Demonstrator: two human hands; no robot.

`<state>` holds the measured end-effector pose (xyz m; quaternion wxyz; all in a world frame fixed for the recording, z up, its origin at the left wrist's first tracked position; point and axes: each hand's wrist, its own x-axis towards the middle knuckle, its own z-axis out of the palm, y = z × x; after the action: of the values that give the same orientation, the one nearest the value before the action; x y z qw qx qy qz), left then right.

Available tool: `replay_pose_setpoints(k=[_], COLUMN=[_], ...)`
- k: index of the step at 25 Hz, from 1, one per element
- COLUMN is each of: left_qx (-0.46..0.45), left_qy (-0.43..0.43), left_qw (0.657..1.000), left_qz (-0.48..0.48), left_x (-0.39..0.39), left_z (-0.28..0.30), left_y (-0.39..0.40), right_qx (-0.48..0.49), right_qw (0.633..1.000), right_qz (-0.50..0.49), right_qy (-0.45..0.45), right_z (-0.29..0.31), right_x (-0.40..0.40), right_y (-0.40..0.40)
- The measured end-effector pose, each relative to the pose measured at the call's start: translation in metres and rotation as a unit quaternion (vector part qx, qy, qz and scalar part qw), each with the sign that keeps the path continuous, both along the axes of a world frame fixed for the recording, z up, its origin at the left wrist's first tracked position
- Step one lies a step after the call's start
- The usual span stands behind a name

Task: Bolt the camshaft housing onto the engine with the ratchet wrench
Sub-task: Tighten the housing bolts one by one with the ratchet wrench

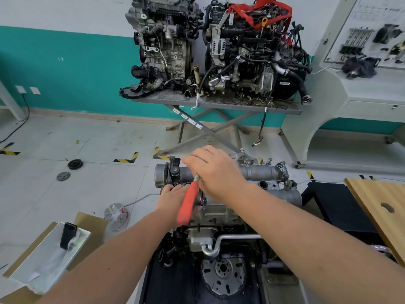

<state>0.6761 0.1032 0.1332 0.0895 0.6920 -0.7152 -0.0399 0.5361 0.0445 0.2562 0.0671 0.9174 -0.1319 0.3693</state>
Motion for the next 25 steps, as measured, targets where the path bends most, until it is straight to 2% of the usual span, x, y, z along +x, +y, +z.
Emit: replay_pose_setpoints(k=[3,7,11,14,15,16,17,18,19,20,21,22,23,24,25], left_qx=[0.011,0.005,0.005,0.016,0.017,0.019,0.020,0.021,0.021,0.021,0.021,0.019,0.016,0.013,0.012], left_qy=[0.063,0.030,0.010,-0.008,-0.004,0.000,0.001,-0.001,-0.002,-0.002,-0.001,0.000,0.001,0.002,0.002], left_qw=[0.998,0.999,1.000,1.000,1.000,1.000,1.000,1.000,1.000,1.000,1.000,1.000,1.000,1.000,1.000], left_qz=[-0.018,-0.024,-0.011,0.014,0.016,0.015,0.014,0.014,0.014,0.015,0.014,0.014,0.012,0.011,0.011], left_x=[0.000,0.003,0.000,-0.002,-0.002,-0.002,-0.002,-0.002,-0.002,-0.002,-0.002,-0.002,-0.003,-0.003,-0.003], left_z=[-0.001,-0.002,0.002,0.002,0.003,0.003,0.004,0.003,0.003,0.003,0.004,0.005,0.006,0.006,0.007], left_y=[-0.003,-0.003,0.000,0.002,0.001,0.001,0.001,0.001,0.001,0.002,0.002,0.002,0.002,0.002,0.002], right_qx=[0.054,0.090,0.077,0.131,0.196,0.312,0.467,0.625,0.751,0.825,0.851,0.855,0.849,0.837,0.816], right_qw=[0.996,0.984,0.987,0.970,0.948,0.913,0.856,0.769,0.657,0.554,0.490,0.456,0.439,0.441,0.471], right_qz=[0.036,0.082,0.042,-0.110,-0.167,-0.195,-0.178,-0.128,-0.058,0.012,0.055,0.074,0.076,0.067,0.044], right_qy=[0.061,0.127,0.138,0.172,0.189,0.176,0.128,0.051,-0.033,-0.113,-0.180,-0.236,-0.283,-0.318,-0.331], right_z=[0.007,0.016,0.022,0.035,0.041,0.046,0.049,0.051,0.051,0.048,0.042,0.036,0.030,0.024,0.019], right_x=[-0.007,-0.014,-0.011,0.007,0.012,0.015,0.017,0.016,0.015,0.012,0.009,0.008,0.009,0.011,0.012], right_y=[0.005,0.005,0.006,0.011,0.012,0.011,0.011,0.012,0.015,0.018,0.019,0.021,0.022,0.023,0.023])
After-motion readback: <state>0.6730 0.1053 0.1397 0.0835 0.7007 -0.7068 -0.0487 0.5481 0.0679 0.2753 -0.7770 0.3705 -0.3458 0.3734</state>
